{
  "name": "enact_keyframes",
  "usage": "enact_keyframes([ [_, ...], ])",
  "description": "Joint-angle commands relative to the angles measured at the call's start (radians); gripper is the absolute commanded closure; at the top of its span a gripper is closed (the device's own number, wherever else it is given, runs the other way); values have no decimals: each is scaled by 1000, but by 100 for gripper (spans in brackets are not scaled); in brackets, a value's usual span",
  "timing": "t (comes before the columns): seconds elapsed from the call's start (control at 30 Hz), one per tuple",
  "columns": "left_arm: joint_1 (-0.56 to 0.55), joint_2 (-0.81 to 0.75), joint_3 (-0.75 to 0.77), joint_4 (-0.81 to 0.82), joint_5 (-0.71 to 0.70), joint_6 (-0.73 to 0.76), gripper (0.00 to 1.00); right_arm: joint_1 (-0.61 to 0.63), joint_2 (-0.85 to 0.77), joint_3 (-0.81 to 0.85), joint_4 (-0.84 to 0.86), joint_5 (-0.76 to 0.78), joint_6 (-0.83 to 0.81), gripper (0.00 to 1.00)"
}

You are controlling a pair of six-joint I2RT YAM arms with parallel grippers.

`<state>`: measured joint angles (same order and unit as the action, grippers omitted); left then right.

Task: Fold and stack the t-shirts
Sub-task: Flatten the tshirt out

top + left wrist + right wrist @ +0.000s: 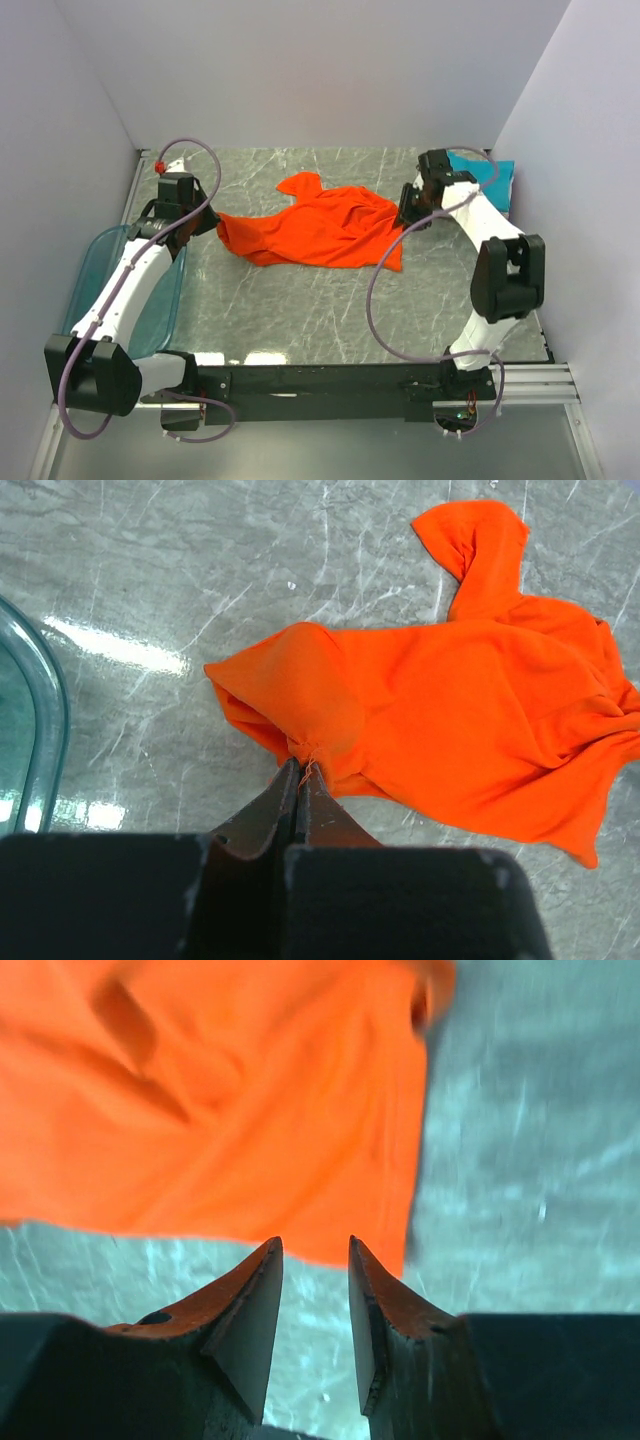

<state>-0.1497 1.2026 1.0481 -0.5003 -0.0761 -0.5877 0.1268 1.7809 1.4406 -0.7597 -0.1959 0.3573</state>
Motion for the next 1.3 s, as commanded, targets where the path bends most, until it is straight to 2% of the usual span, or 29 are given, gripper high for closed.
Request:
enact_keyframes([
  [0.0,4,14,12,39,2,3,100,7,-66,-117,11,-25,-6,60],
  [0.1,4,25,20,40,10,5,100,7,-86,-225,39,-45,2,62],
  [0.3,4,38,36,36,10,14,100,5,-78,-305,92,-63,16,64],
  [0.63,4,23,27,28,-1,11,100,5,11,-310,112,-30,2,64],
  [1.17,2,-3,0,23,-11,8,100,30,-26,-384,100,16,2,61],
  [1.27,4,-6,-2,20,-13,11,100,36,-11,-384,105,0,2,68],
])
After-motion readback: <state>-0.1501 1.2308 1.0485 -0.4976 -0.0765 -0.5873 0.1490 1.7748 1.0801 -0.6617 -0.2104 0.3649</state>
